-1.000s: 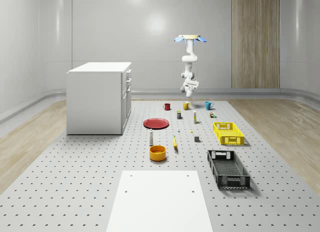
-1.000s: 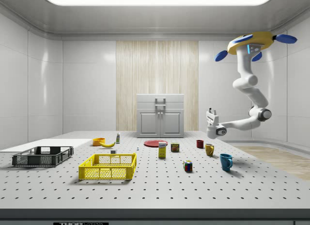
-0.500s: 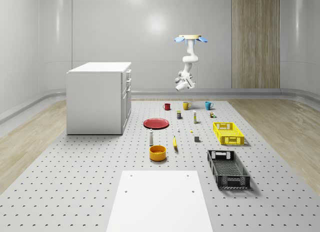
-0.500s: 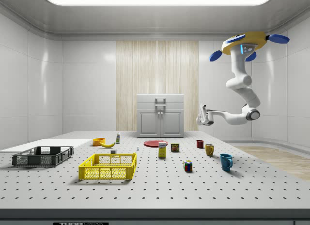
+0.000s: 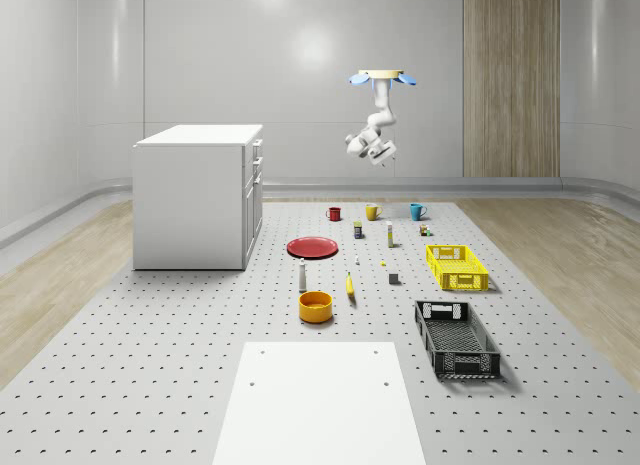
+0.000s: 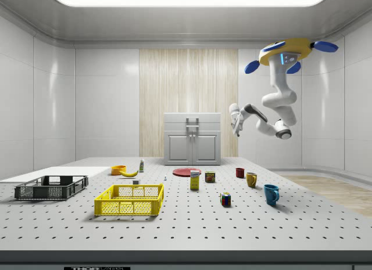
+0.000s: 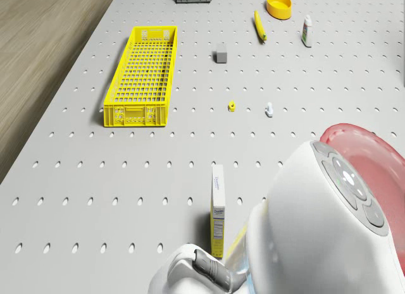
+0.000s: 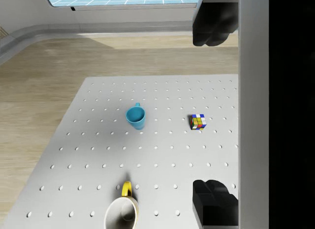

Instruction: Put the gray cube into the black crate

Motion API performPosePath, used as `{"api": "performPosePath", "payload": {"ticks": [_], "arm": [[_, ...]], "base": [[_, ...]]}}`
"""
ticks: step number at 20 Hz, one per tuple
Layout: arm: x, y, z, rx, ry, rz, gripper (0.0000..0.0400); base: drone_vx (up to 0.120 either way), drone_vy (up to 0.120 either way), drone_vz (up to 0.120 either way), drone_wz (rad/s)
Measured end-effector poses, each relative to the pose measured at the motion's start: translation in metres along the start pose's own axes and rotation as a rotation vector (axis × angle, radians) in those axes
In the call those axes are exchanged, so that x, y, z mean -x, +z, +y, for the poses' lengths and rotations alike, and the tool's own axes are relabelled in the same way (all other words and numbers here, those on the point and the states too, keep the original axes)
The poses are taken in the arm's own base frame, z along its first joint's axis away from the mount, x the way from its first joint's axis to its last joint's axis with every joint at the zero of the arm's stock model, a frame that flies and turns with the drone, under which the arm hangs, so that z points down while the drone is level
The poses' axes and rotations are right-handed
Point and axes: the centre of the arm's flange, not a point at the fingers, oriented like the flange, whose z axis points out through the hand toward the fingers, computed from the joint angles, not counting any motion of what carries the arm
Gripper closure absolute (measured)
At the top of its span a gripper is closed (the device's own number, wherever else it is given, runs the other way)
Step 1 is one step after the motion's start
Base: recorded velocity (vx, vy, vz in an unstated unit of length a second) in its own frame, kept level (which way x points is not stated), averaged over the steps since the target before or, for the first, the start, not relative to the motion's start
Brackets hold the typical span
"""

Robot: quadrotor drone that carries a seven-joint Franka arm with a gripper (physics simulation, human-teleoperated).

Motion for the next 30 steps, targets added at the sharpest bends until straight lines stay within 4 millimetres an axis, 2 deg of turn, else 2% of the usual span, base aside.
{"api": "performPosePath", "payload": {"ticks": [4,8,16,21,30], "arm": [[0.017,0.002,-0.017,0.168,-0.006,0.172,0.0],[0.025,0.006,-0.025,0.25,-0.009,0.259,0.0],[0.031,0.009,-0.03,0.31,-0.011,0.322,0.0],[0.032,0.009,-0.031,0.321,-0.012,0.334,0.0],[0.032,0.01,-0.032,0.326,-0.012,0.341,0.0]], "base": [[0.12,0.0,-0.12,0.0],[0.12,0.0,-0.12,0.0],[0.12,0.0,-0.12,0.0],[0.12,-0.096,-0.12,0.0],[0.12,0.0,-0.004,0.0]]}}
